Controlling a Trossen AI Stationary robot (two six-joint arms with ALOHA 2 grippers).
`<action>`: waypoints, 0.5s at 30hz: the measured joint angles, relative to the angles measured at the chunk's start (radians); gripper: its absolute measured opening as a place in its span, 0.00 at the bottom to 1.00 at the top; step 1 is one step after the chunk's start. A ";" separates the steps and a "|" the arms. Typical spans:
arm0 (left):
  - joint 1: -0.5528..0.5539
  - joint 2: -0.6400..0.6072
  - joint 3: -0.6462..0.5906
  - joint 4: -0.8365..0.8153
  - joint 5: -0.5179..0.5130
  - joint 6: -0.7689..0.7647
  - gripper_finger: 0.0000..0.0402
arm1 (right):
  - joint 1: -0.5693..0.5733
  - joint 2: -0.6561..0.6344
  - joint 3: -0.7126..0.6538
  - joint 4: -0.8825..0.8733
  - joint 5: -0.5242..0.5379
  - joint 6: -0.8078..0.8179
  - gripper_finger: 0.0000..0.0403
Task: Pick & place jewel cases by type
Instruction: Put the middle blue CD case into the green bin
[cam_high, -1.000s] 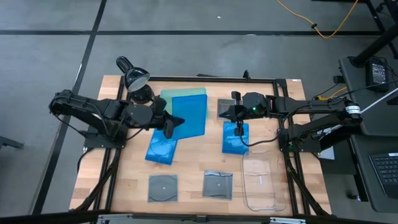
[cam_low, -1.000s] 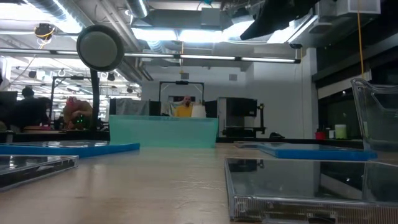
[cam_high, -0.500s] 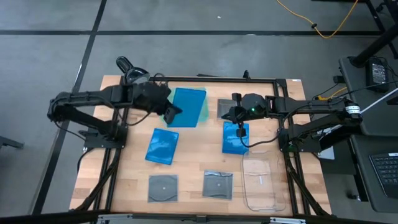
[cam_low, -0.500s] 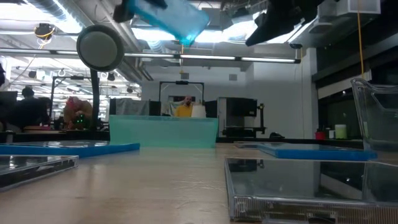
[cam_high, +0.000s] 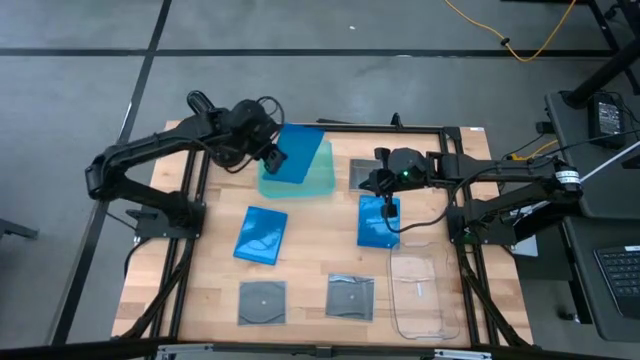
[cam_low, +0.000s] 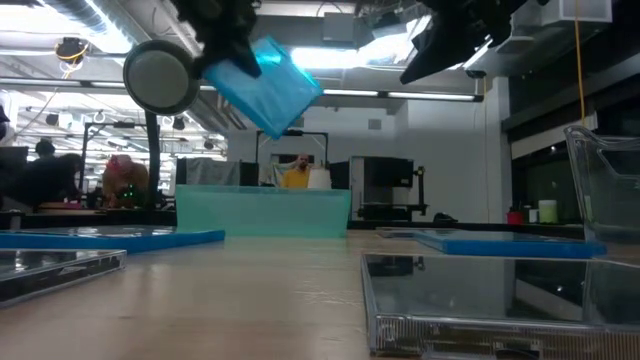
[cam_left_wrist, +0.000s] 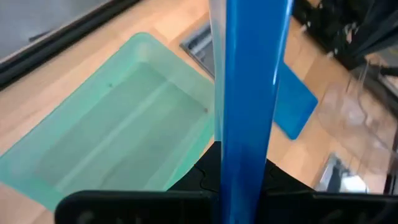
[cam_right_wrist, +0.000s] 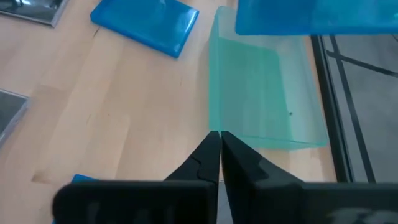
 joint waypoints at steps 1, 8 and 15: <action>0.015 0.016 0.000 -0.001 0.026 0.027 0.03 | -0.002 0.000 0.000 0.000 0.000 0.000 0.05; 0.088 0.112 0.000 -0.032 0.108 0.183 0.03 | -0.006 0.000 0.000 -0.009 0.000 0.007 0.01; 0.102 0.141 0.000 -0.072 0.015 0.310 0.03 | -0.006 0.000 0.000 -0.026 0.003 0.029 0.05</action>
